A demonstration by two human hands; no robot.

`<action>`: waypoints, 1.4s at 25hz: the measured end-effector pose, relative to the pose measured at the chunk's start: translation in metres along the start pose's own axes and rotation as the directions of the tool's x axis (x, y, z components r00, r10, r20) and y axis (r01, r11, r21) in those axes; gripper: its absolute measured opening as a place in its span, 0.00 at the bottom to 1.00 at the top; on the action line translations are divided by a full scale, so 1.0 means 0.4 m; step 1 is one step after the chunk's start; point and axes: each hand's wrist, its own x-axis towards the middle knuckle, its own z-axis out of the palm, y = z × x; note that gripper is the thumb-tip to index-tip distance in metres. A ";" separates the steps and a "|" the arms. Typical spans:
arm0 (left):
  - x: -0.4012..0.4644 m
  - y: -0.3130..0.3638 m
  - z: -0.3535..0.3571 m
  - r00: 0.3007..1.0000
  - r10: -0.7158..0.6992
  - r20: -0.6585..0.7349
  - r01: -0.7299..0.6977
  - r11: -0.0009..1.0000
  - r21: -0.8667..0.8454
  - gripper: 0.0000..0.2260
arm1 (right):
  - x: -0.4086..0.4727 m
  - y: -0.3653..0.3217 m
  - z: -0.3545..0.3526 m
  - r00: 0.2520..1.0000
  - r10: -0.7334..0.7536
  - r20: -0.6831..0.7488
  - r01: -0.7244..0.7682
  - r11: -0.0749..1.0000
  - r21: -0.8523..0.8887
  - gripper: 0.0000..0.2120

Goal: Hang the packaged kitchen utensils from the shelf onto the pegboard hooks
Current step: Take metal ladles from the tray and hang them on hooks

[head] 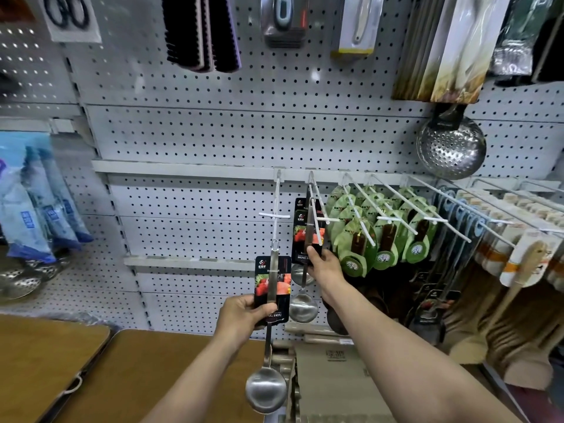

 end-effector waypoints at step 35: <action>-0.160 0.036 0.142 0.992 -0.029 0.122 0.028 1.000 0.010 0.07 | -0.348 -0.058 -0.084 0.973 -0.228 -0.018 0.226 0.971 -0.082 0.07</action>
